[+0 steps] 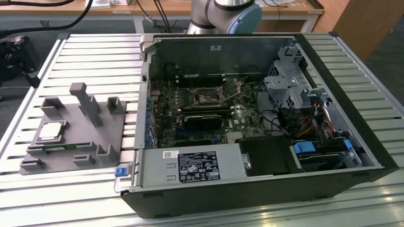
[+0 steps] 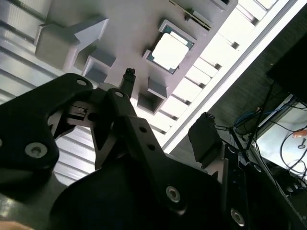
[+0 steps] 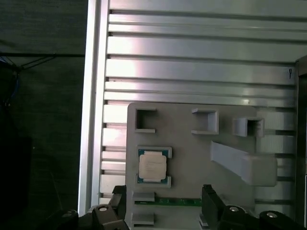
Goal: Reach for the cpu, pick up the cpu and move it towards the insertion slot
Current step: 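Pick up the cpu and move it towards the insertion slot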
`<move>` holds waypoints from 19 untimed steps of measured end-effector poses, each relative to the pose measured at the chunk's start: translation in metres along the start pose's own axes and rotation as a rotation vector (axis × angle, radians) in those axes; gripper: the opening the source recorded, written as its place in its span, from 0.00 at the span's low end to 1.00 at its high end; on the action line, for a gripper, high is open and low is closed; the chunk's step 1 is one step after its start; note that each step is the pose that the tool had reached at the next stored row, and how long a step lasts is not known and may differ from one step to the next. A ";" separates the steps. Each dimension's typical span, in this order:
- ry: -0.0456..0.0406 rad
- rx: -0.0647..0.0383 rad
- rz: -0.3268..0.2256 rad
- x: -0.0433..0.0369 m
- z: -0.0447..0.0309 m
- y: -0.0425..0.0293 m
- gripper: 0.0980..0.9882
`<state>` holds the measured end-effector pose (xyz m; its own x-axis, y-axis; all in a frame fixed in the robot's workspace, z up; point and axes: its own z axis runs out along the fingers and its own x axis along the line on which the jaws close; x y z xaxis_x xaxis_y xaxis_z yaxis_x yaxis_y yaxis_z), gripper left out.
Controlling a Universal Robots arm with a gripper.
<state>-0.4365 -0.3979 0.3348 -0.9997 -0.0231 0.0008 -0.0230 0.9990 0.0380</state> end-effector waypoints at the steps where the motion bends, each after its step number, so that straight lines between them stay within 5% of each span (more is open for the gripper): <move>1: 0.0001 0.000 0.000 0.0004 0.0017 -0.0007 0.68; 2: 0.0002 0.000 -0.001 0.0010 0.0035 -0.0016 0.75; 19: 0.0000 0.000 -0.002 0.0031 0.0344 -0.0085 0.75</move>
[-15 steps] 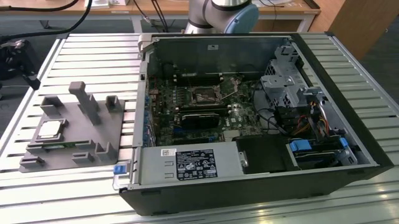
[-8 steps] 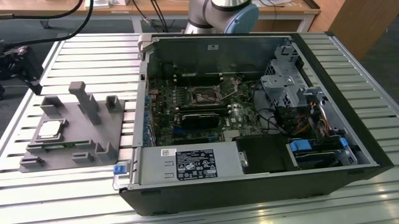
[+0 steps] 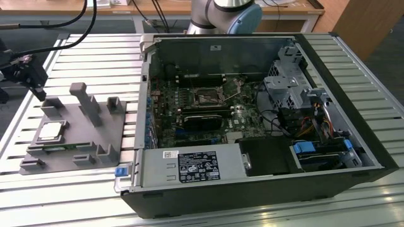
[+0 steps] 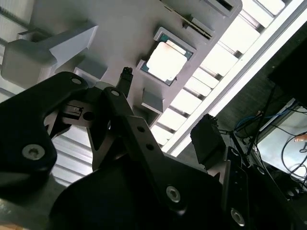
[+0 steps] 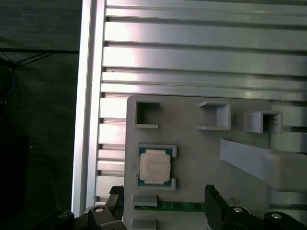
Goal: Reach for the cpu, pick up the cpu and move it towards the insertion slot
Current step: 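Pick up the cpu and move it towards the insertion slot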
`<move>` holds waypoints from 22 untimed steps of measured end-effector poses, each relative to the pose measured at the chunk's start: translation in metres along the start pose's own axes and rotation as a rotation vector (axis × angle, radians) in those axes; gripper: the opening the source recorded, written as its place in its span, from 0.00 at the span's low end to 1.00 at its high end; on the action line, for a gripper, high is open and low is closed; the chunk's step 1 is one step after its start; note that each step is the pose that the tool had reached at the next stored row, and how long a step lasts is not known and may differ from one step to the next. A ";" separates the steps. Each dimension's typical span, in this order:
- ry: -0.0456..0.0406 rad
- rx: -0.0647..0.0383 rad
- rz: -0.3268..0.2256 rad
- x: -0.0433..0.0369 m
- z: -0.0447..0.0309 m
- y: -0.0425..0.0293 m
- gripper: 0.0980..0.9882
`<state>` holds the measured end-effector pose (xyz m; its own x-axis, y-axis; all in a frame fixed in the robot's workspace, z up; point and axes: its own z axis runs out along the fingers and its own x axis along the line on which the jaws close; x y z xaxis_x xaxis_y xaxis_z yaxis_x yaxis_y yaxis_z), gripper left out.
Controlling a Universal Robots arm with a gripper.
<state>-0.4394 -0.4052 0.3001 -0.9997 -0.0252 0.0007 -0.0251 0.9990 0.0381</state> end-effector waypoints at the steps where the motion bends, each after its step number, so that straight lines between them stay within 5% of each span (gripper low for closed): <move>1: 0.0001 0.000 0.000 0.0000 0.0017 -0.0001 0.75; 22: 0.0002 0.000 0.000 0.0000 0.0398 -0.0038 0.75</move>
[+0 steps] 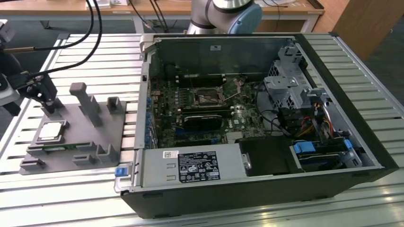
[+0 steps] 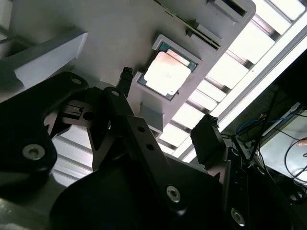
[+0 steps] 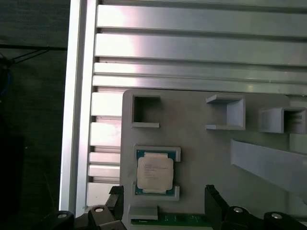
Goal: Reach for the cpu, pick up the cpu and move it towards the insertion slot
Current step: 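Pick up the cpu and move it towards the insertion slot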
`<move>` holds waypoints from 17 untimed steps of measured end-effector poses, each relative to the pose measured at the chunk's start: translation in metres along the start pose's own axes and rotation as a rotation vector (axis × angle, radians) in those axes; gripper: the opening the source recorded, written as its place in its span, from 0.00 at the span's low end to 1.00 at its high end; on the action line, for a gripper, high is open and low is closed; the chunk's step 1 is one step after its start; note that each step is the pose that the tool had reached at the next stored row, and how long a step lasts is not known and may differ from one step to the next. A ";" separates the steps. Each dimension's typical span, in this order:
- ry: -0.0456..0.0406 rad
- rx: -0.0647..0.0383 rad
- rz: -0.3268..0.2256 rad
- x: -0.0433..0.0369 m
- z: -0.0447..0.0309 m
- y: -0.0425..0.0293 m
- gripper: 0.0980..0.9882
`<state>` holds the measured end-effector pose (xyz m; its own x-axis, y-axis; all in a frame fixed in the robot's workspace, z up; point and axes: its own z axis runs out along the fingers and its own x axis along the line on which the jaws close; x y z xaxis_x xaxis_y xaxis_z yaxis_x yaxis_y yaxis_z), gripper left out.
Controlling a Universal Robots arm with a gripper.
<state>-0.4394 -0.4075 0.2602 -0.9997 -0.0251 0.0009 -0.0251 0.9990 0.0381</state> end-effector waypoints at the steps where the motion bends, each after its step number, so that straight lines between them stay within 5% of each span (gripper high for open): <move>1: 0.0001 0.000 0.000 0.0000 0.0018 -0.0002 0.75; 17: 0.0001 0.000 0.000 0.0002 0.0309 -0.0021 0.75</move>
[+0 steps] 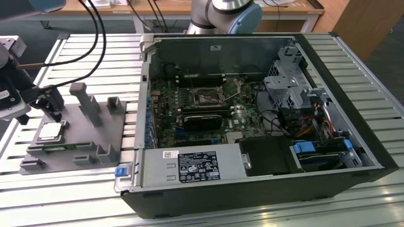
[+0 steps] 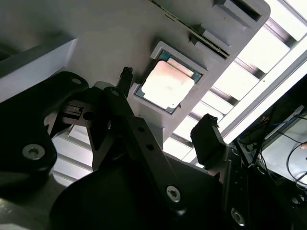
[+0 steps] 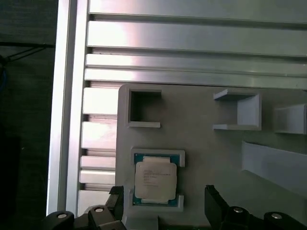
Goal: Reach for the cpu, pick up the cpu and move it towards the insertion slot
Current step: 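Pick up the cpu and move it towards the insertion slot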
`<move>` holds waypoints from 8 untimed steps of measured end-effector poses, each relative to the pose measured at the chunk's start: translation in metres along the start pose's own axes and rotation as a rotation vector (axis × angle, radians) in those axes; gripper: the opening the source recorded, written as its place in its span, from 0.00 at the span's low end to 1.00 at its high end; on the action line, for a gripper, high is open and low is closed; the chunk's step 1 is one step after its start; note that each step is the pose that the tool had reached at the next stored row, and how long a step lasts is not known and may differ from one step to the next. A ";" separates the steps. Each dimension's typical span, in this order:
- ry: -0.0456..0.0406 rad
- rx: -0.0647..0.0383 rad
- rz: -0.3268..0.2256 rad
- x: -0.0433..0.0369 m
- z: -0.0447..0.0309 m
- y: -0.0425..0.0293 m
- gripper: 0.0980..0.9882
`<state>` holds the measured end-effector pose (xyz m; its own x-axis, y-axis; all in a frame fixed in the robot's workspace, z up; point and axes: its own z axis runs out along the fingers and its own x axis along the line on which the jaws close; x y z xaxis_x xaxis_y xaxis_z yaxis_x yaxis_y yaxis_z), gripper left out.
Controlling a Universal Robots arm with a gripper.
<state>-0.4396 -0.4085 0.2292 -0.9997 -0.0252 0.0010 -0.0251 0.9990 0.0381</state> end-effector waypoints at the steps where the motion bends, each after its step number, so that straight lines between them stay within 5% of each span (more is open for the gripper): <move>1: 0.0000 0.000 0.000 0.0000 0.0018 -0.0002 0.75; 8: 0.0003 -0.001 0.000 0.0020 0.0140 -0.0019 0.75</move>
<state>-0.4415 -0.4099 0.2151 -0.9997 -0.0253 0.0012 -0.0252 0.9989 0.0392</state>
